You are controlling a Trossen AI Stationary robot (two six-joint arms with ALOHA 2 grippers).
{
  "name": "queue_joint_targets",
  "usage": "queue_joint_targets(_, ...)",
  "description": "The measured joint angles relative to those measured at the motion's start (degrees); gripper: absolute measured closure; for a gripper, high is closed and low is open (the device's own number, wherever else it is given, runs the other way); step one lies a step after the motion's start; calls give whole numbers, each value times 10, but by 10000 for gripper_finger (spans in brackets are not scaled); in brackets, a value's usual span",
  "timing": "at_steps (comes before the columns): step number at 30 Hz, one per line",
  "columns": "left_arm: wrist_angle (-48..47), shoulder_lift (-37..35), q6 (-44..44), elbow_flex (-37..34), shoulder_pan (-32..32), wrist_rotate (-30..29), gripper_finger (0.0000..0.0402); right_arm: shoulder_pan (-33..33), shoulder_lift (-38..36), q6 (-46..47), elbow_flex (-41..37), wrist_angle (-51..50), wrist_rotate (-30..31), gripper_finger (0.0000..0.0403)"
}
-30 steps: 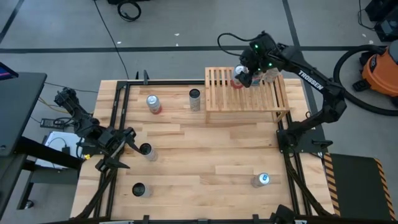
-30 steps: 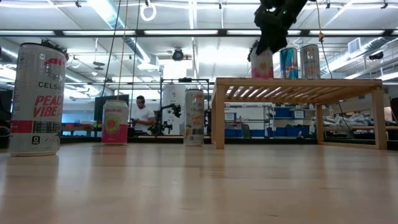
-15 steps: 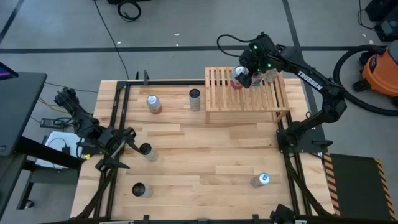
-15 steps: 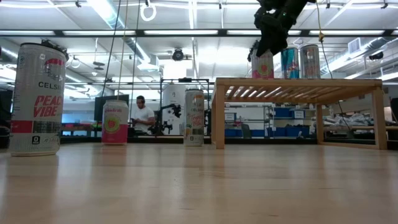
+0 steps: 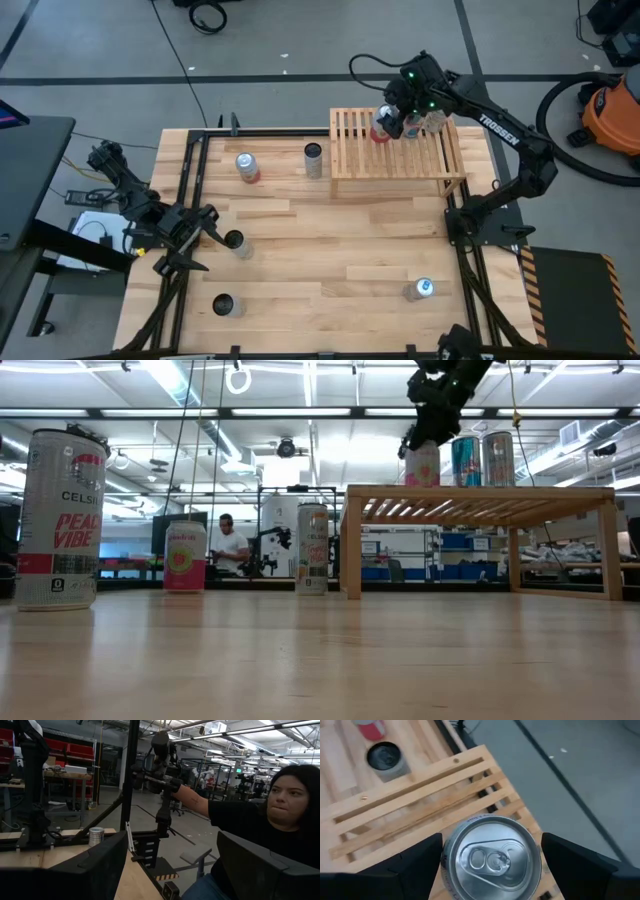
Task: Place canned beverage on shelf
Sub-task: Put the bottom pink-white soda can on the shelf, then put the top white-pink soda can on the shelf
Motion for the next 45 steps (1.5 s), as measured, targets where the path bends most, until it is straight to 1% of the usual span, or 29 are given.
queue_joint_targets(2,0,0,0,0,0,0,86,0,-4,0,0,4,13,54)
queue_joint_targets(5,0,0,0,0,0,0,86,-1,-13,0,0,16,14,54)
queue_joint_targets(10,0,0,0,0,0,0,86,-1,-25,0,0,27,-3,54)
queue_joint_targets(16,0,0,0,0,0,0,86,-1,-27,5,0,31,-3,54)
queue_joint_targets(23,0,0,0,0,0,0,86,18,-30,38,0,62,-5,54)
queue_joint_targets(29,0,0,0,0,0,0,86,68,-53,39,0,65,-30,55)
queue_joint_targets(35,0,0,0,0,0,0,86,137,-71,43,0,65,-19,55)
queue_joint_targets(39,0,0,0,0,0,0,86,191,-75,58,0,65,-17,55)
queue_joint_targets(45,0,0,0,0,0,0,86,292,-68,65,0,62,-17,55)
